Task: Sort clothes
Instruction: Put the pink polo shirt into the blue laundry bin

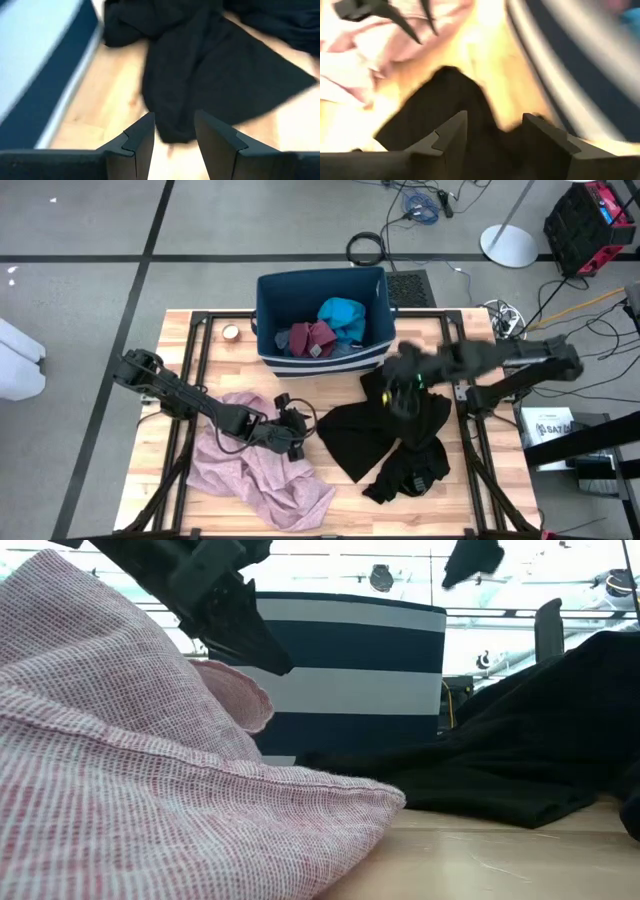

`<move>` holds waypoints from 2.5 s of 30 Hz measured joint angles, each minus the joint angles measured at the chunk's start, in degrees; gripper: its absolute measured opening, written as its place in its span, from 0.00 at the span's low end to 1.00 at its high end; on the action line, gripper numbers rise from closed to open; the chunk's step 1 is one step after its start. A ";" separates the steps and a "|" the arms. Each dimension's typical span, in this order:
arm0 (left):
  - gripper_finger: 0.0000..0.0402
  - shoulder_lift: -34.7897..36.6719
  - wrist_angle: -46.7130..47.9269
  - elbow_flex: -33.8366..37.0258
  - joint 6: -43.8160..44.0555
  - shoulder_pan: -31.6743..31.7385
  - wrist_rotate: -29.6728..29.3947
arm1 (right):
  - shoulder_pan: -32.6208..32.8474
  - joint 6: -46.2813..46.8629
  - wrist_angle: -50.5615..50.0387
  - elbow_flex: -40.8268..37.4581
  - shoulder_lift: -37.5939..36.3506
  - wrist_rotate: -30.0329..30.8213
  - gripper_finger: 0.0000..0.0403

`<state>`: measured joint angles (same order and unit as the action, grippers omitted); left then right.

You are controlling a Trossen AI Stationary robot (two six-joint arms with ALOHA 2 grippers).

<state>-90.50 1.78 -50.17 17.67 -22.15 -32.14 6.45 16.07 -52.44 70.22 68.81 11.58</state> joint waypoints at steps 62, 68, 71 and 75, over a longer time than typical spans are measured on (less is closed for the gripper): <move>0.35 24.55 47.50 13.36 5.19 28.20 28.09 | 9.76 2.69 53.95 -36.90 1.64 -2.80 0.44; 0.06 24.52 43.70 13.73 2.97 26.69 33.25 | 9.76 2.69 53.97 -36.90 1.64 -2.60 0.44; 0.03 24.50 39.69 12.68 2.79 25.12 34.31 | 9.76 2.69 54.11 -36.90 1.64 -2.58 0.44; 0.01 24.96 28.54 9.74 1.28 22.18 39.92 | 9.78 3.58 54.48 -36.90 1.64 -2.61 0.44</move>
<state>-65.54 30.33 -40.44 18.96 0.03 7.78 16.23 19.65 2.04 33.32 70.46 8.96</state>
